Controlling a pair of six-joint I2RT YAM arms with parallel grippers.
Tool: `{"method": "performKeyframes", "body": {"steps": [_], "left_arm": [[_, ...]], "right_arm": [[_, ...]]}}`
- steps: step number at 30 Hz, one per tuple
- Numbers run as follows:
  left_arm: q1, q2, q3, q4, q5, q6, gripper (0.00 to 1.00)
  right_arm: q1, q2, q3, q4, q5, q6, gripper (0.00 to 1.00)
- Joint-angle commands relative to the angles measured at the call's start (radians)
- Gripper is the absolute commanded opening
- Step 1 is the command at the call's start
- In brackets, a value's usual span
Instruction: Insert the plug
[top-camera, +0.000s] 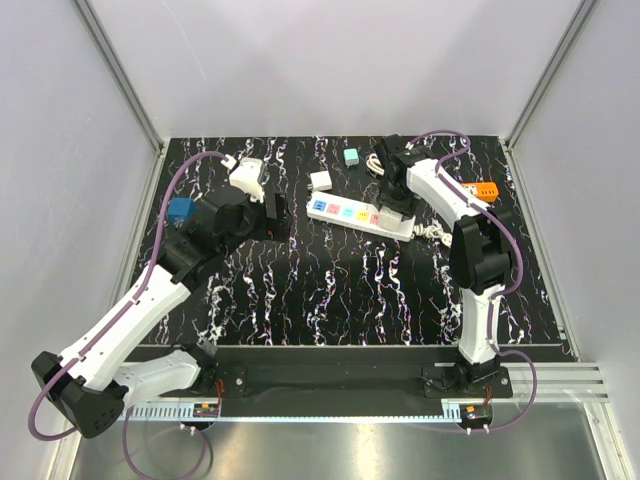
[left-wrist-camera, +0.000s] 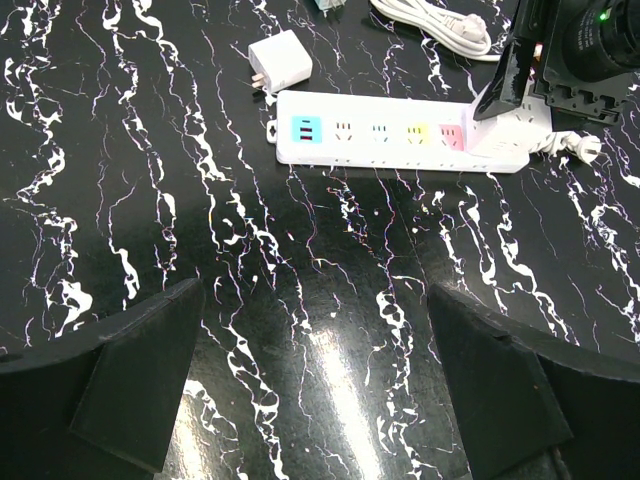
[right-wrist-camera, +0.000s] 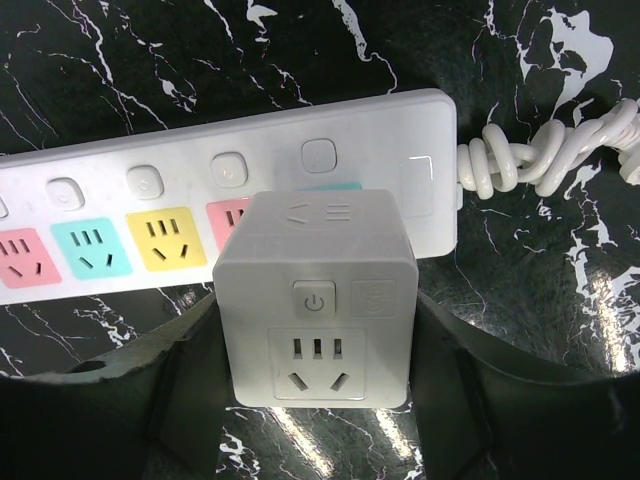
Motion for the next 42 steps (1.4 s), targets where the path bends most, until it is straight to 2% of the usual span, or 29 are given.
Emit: {"method": "performKeyframes", "body": {"steps": [1, 25, 42], "left_arm": [[-0.003, -0.005, 0.005, 0.053, 0.017, 0.007, 0.99], [-0.003, -0.009, 0.004, 0.051, 0.008, 0.010, 0.99], [-0.002, -0.005, 0.005, 0.051, 0.006, 0.010, 0.99]], "right_arm": [[-0.004, -0.007, 0.014, 0.016, 0.047, 0.013, 0.00], [-0.013, 0.042, -0.009, 0.022, 0.012, -0.028, 0.00], [-0.014, -0.010, -0.080, 0.104, -0.056, -0.101, 0.00]]}}
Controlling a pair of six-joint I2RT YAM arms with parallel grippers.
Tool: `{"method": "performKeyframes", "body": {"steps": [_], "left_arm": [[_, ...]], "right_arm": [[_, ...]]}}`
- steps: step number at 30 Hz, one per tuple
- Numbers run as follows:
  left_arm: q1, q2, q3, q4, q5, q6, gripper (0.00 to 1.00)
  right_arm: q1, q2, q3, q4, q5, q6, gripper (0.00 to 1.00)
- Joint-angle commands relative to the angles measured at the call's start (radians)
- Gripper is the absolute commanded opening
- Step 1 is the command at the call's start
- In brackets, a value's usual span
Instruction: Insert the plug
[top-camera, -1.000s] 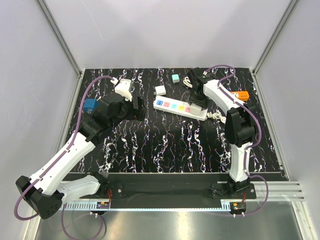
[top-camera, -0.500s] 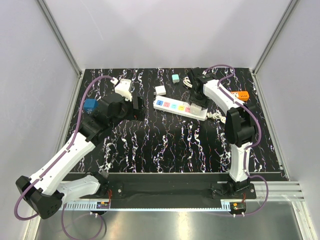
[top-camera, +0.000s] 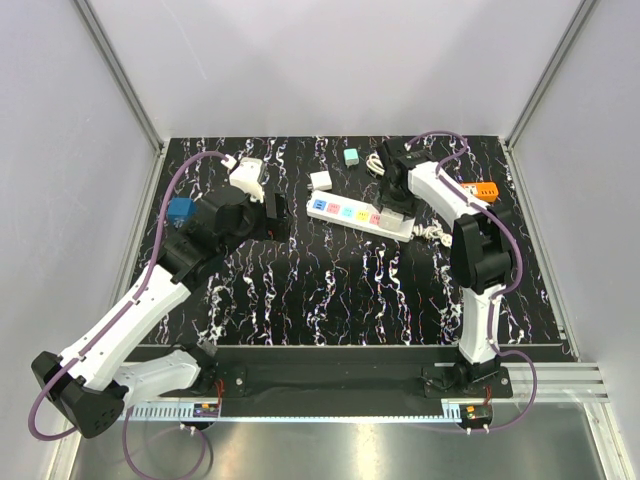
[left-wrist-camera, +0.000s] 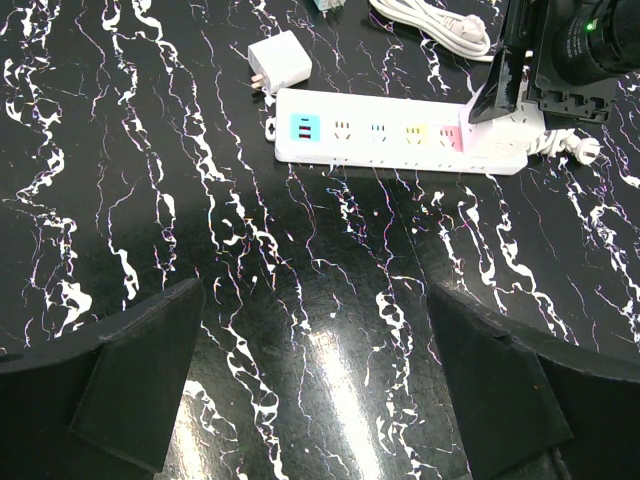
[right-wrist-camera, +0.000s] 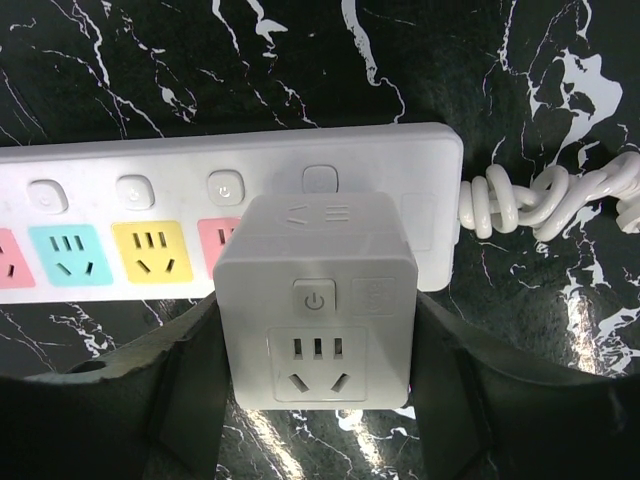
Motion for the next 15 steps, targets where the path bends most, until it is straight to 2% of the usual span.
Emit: {"method": "performKeyframes", "body": {"steps": [1, 15], "left_arm": [[-0.002, -0.005, 0.005, 0.050, 0.005, 0.010, 0.99], [-0.002, 0.000, 0.005, 0.051, 0.013, 0.006, 0.99]], "right_arm": [[-0.002, -0.016, -0.040, 0.026, -0.035, -0.009, 0.00], [-0.001, 0.033, -0.149, 0.042, 0.005, -0.033, 0.00]]}}
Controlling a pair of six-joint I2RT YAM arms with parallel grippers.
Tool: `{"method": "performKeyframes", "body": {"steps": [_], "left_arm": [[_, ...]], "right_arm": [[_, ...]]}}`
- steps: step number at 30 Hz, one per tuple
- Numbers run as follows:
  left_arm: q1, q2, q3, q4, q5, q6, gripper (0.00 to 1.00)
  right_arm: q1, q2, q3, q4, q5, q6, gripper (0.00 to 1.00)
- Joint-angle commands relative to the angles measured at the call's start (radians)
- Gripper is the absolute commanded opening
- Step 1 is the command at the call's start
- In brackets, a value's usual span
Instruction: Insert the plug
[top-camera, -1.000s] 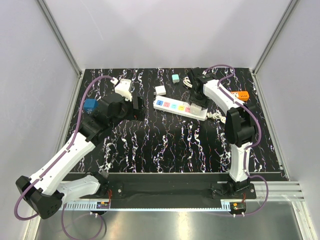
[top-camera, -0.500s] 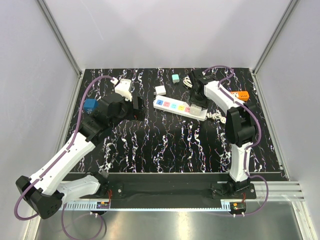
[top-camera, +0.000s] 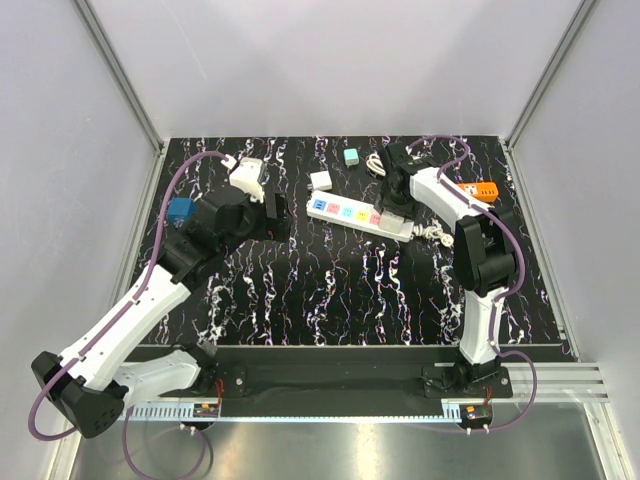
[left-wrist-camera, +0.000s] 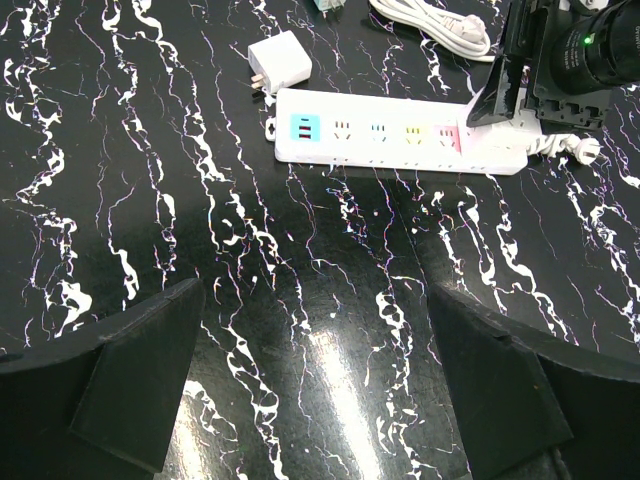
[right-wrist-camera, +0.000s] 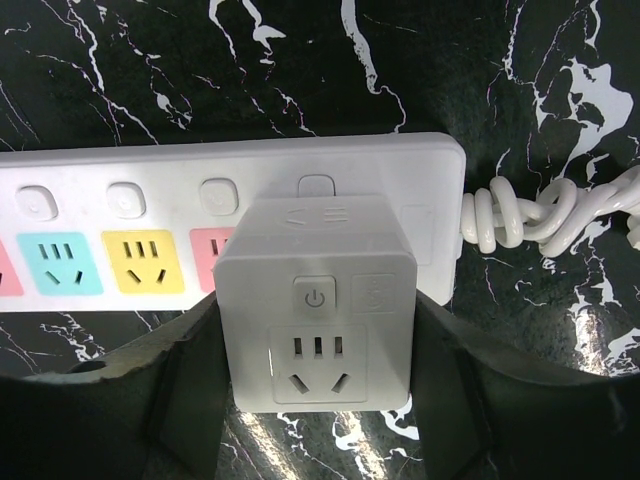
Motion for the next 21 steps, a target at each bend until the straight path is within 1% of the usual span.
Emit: {"method": "performKeyframes", "body": {"steps": [1, 8, 11, 19, 20, 21], "left_arm": [[-0.002, 0.001, 0.005, 0.053, 0.015, 0.007, 0.99], [-0.002, 0.002, 0.005, 0.051, 0.013, 0.006, 0.99], [-0.002, 0.000, 0.005, 0.051, 0.011, 0.006, 0.99], [0.000, 0.002, 0.004, 0.053, 0.005, 0.009, 0.99], [0.000, 0.002, 0.004, 0.051, 0.004, 0.009, 0.99], [-0.002, 0.000, 0.004, 0.051, 0.002, 0.009, 0.99]], "right_arm": [[0.007, 0.084, -0.051, -0.066, 0.005, -0.024, 0.00], [0.017, 0.150, -0.033, -0.100, 0.035, -0.063, 0.00], [0.029, 0.170, -0.021, -0.123, 0.078, -0.064, 0.00], [0.027, 0.176, -0.011, -0.112, 0.055, -0.064, 0.00], [0.026, 0.170, 0.001, -0.112, 0.048, -0.066, 0.04], [0.021, 0.153, 0.010, -0.114, 0.045, -0.064, 0.15]]}}
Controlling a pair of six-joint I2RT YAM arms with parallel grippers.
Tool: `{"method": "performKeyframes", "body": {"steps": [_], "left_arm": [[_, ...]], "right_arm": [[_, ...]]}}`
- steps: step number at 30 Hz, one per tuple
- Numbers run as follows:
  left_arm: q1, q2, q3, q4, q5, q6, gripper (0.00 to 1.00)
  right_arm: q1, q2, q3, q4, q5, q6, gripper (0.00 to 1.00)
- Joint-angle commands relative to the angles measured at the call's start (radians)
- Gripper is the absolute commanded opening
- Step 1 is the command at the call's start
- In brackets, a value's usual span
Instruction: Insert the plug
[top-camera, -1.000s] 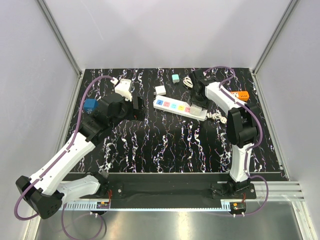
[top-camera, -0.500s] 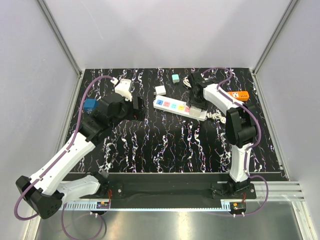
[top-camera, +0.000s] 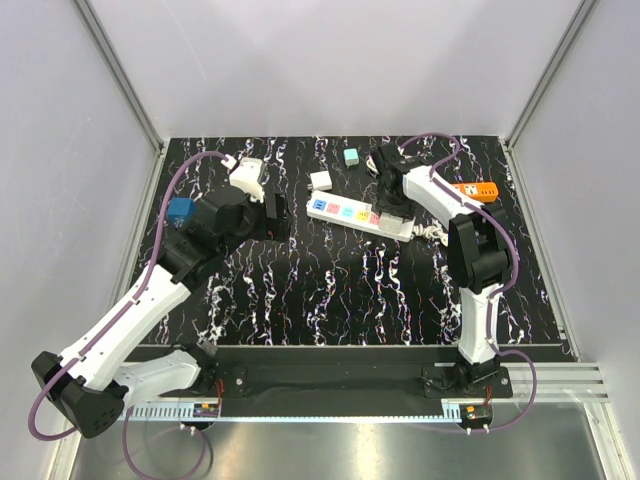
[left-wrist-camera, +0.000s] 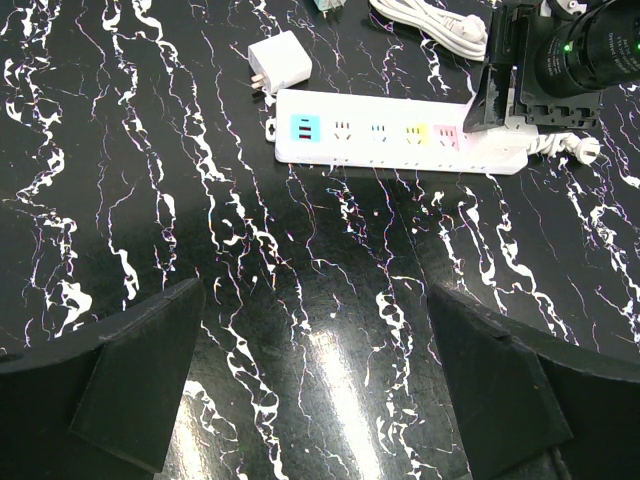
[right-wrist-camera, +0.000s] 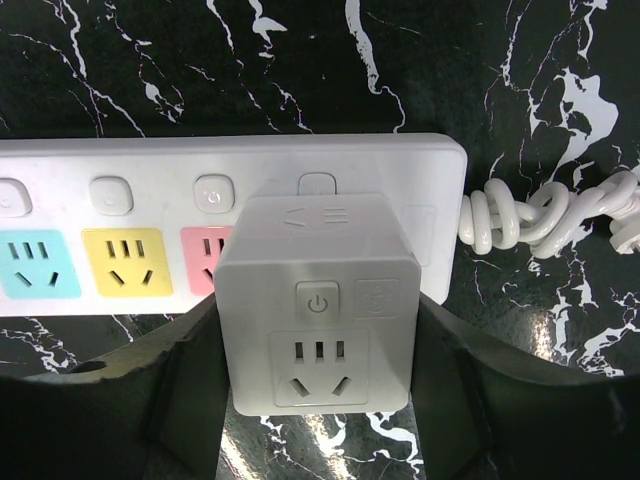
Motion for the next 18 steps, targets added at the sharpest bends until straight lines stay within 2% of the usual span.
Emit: {"method": "performKeyframes", "body": {"steps": [1, 3, 5, 6, 10, 13, 18], "left_arm": [[0.000, -0.002, 0.004, 0.051, 0.001, 0.009, 0.99], [0.000, -0.002, 0.002, 0.051, -0.002, 0.009, 0.99], [0.000, -0.005, 0.002, 0.053, -0.007, 0.009, 0.99], [0.000, -0.008, 0.001, 0.054, -0.008, 0.009, 0.99], [-0.002, -0.011, 0.001, 0.051, -0.010, 0.010, 0.99], [0.000, -0.008, 0.001, 0.050, -0.011, 0.010, 0.99], [0.000, 0.014, -0.002, 0.053, -0.007, -0.003, 0.99]], "right_arm": [[-0.006, 0.093, -0.032, -0.074, -0.017, -0.021, 0.37], [-0.006, 0.064, 0.009, -0.081, -0.022, -0.029, 0.63], [-0.006, 0.020, 0.055, -0.095, -0.019, -0.044, 0.72], [-0.006, -0.006, 0.071, -0.098, -0.015, -0.050, 0.82], [-0.009, -0.045, 0.149, -0.153, -0.017, -0.076, 1.00], [-0.012, -0.071, 0.174, -0.184, -0.006, -0.092, 1.00], [-0.014, -0.179, 0.112, -0.172, -0.055, -0.127, 1.00]]}}
